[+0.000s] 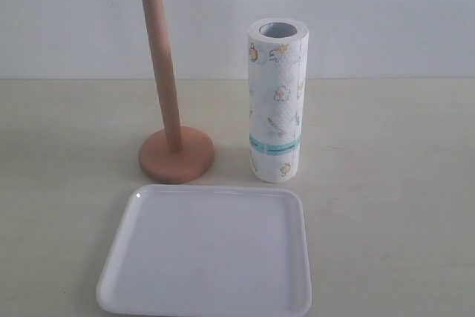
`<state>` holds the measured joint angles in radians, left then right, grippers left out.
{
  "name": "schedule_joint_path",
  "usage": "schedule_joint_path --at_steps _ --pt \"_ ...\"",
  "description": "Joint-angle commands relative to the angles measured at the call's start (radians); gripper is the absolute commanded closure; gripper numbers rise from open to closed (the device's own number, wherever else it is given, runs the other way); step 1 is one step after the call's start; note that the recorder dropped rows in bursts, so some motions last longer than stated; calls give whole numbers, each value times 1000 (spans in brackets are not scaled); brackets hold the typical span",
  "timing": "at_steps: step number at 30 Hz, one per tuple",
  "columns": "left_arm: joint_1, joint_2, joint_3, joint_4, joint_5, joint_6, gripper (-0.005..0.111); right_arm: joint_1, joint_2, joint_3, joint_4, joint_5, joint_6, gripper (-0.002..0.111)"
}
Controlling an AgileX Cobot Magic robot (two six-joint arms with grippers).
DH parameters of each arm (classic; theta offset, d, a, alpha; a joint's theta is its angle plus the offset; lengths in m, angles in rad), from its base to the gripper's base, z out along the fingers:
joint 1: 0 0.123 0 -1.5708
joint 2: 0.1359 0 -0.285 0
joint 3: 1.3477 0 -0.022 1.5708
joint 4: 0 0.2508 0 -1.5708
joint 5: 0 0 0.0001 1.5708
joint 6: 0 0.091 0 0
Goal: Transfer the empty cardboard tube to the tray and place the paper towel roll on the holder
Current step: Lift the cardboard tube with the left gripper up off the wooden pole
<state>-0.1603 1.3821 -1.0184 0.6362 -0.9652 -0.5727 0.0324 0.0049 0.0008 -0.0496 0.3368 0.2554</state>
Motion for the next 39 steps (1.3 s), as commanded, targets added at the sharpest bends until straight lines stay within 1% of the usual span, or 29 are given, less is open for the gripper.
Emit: schedule_joint_path --at_steps 1,2,3,4,5,6,13,17,21,22,24,26,27,30,39 --pt "-1 -130 -14 53 222 -25 103 -3 -5 -1 -6 -3 -3 108" --pt "-1 -186 -14 82 306 -44 103 -3 -5 -1 -6 -3 -3 108" --pt "-1 -206 -14 89 347 -46 103 -3 -5 -1 -6 -3 -3 108" --pt "-1 -252 -14 127 416 -73 103 -3 -5 -1 -6 -3 -3 108" --pt "-1 -269 -14 149 436 -97 103 -3 -5 -1 -6 -3 -3 108" --pt "-1 -307 -14 210 459 -152 103 -3 -5 -1 -6 -3 -3 108" --pt "-1 -397 -14 350 466 -308 103 -3 -5 -1 -6 -3 -3 108" --pt "-1 -440 -14 467 487 -426 103 -3 -5 -1 -6 -3 -3 108" --pt "-1 -473 -14 675 501 -597 103 -3 -5 -1 -6 -3 -3 108" --pt "-1 -481 -14 769 504 -648 103 -3 -5 -1 -6 -3 -3 108" --pt "-1 -480 -14 903 529 -746 103 -3 -5 -1 -6 -3 -3 108" --pt "-1 -480 -14 1083 547 -877 103 -3 -5 -1 -6 -3 -3 108" --pt "-1 -480 -14 1108 547 -920 103 -3 -5 -1 -6 -3 -3 108" --pt "-1 -479 6 1108 543 -920 103 -3 -5 -1 -6 -3 -3 108" --pt "-1 -480 7 1108 432 -915 103 -3 -5 -1 -6 -3 -3 108"
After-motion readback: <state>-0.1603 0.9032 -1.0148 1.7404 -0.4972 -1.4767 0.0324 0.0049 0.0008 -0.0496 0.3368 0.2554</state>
